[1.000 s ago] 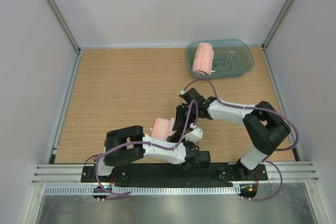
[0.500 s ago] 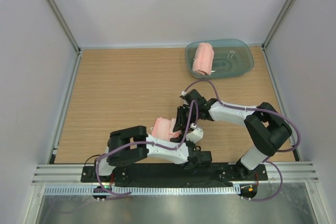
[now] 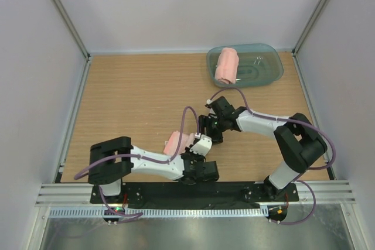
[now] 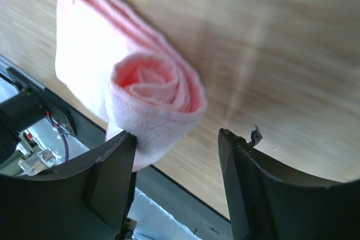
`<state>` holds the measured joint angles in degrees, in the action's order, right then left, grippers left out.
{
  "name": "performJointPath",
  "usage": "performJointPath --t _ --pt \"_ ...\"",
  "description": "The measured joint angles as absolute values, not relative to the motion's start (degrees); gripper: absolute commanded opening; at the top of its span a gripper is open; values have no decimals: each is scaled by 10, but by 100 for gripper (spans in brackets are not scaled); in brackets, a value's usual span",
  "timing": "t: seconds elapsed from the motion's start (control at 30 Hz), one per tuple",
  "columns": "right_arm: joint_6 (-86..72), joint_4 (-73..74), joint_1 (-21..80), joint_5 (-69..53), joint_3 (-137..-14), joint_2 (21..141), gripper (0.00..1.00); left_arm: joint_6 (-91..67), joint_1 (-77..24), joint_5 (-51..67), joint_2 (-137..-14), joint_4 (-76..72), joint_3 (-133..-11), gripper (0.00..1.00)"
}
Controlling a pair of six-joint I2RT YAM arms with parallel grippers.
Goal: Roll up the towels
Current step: Roll the towel
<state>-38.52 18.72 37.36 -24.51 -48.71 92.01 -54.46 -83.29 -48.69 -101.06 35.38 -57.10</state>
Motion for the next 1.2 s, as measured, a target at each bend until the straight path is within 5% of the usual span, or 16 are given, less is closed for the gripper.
performJointPath --t 0.5,0.87,1.2 --pt "-326 236 257 -244 -516 956 67 -507 -799 -382 -827 168 -396 0" --pt "-317 257 237 -222 -482 823 66 -540 -678 -209 -707 -6 -269 0" --pt "-345 207 237 -289 -417 776 67 -635 -592 -56 -740 -172 -207 0"
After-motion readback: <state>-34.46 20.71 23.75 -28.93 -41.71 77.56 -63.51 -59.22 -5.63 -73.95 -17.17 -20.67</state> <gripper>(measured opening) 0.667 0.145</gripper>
